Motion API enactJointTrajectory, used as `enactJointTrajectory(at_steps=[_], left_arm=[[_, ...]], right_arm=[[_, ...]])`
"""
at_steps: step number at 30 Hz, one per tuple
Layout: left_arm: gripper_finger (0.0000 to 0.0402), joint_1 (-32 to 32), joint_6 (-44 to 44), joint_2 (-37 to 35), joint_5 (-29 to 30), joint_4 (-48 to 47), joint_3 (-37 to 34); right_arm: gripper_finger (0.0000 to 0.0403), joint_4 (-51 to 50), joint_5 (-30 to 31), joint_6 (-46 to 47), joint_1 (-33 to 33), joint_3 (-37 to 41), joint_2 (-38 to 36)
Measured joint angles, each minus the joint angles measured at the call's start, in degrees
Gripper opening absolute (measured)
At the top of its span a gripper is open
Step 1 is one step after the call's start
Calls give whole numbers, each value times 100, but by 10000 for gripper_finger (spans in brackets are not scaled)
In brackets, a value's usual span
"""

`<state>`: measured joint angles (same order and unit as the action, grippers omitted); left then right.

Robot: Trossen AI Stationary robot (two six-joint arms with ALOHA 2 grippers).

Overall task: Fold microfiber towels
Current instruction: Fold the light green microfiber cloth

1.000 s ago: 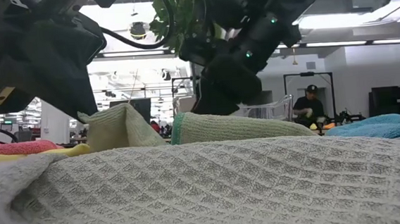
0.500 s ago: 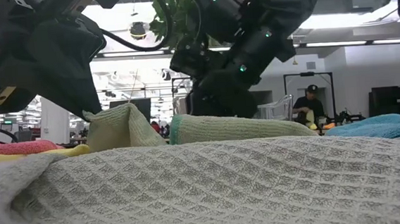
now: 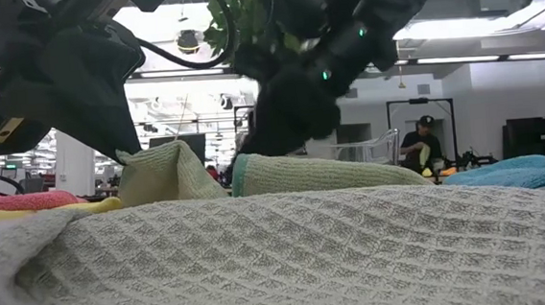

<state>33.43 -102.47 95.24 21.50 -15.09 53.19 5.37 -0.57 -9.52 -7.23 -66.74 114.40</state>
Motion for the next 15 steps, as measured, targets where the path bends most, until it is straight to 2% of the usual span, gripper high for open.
enactJointTrajectory(at_steps=[5,15], left_arm=[[2,0,1,0,3,0,0],[2,0,1,0,-4,0,0]], right_arm=[[189,50,-45,-89,52,7,316],[180,69,-149,-66,245,7,303]])
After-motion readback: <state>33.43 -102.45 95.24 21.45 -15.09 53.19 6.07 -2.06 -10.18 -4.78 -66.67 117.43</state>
